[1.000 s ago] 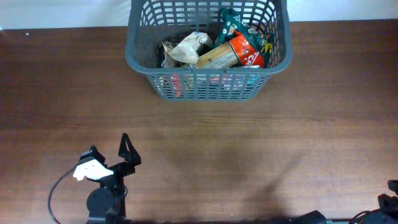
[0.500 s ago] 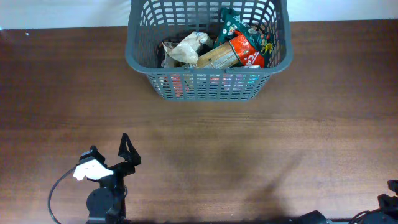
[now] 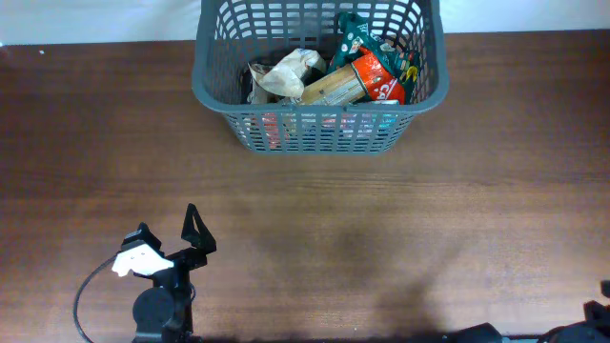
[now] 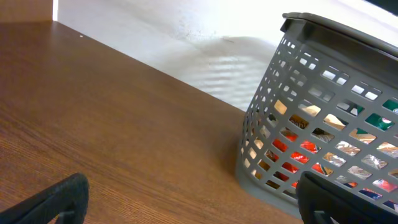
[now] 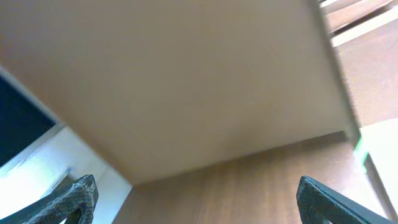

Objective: Pack container

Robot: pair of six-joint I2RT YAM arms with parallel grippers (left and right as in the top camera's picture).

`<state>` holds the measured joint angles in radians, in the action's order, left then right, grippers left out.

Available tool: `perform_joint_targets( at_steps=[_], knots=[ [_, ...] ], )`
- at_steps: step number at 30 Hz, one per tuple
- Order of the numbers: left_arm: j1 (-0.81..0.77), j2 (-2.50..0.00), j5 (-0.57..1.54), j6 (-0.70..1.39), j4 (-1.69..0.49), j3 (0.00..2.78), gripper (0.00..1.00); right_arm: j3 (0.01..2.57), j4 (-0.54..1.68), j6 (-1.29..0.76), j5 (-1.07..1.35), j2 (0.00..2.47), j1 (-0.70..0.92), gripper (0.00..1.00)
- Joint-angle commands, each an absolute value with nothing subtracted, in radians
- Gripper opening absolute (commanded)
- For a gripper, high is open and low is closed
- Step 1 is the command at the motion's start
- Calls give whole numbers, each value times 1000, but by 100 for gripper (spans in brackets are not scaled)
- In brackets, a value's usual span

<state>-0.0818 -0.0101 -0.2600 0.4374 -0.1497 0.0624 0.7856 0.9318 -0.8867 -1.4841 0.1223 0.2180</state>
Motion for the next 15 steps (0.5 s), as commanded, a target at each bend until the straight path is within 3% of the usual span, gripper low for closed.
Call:
perform_joint_targets(
  at_steps=[1, 6, 9, 15],
  knots=[
    [-75, -6, -247, 417, -149, 46, 99, 795, 908, -889, -1504, 79, 154, 99],
    [-75, -6, -247, 417, -149, 46, 99, 762, 779, -962, -1363, 4, 74, 99],
    [-75, -6, -247, 417, -149, 46, 99, 709, 630, -1013, -1126, 4, 42, 99],
    [-75, -6, -247, 417, -149, 46, 99, 469, 300, -1261, -834, 4, 24, 99]
  ],
)
